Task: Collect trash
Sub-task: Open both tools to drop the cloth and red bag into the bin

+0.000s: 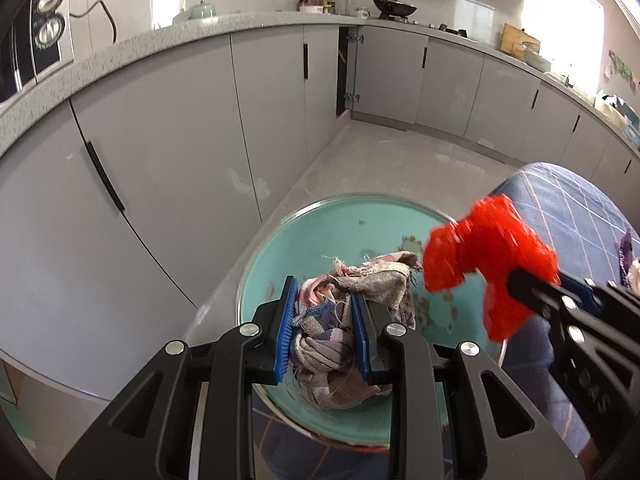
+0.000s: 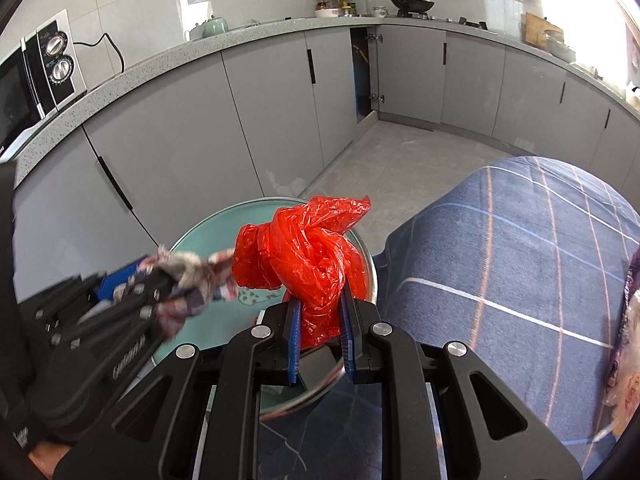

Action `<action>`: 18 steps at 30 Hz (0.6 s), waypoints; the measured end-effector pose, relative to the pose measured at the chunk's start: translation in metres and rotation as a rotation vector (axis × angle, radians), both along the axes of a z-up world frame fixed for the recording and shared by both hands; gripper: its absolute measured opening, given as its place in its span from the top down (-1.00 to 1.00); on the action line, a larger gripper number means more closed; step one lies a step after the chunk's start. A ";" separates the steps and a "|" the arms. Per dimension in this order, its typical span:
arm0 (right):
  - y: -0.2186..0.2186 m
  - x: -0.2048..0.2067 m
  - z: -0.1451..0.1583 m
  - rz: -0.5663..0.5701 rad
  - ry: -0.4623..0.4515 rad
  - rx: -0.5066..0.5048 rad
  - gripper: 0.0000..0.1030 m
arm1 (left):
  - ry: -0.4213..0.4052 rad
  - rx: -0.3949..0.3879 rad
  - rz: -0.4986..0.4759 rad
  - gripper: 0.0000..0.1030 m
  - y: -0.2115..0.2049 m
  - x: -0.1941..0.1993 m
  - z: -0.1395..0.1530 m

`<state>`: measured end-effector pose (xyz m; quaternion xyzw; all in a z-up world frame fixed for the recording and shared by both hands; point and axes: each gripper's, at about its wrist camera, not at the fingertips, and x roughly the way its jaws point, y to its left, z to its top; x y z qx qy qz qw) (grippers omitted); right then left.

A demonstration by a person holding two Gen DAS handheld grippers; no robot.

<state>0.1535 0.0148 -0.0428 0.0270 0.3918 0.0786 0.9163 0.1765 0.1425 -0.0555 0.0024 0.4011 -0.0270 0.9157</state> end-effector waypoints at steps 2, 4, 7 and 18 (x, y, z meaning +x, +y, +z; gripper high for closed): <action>0.002 0.005 -0.003 0.005 0.011 -0.004 0.65 | 0.014 -0.004 -0.004 0.50 0.000 -0.001 -0.005; 0.003 0.011 -0.008 0.010 0.027 -0.004 0.65 | 0.024 -0.003 -0.004 0.49 0.000 -0.002 -0.009; 0.006 0.021 -0.016 0.024 0.056 -0.015 0.63 | 0.031 0.000 -0.002 0.49 0.001 -0.003 -0.013; 0.012 0.028 -0.020 0.056 0.072 -0.001 -0.26 | 0.050 0.020 0.008 0.43 0.002 -0.002 -0.020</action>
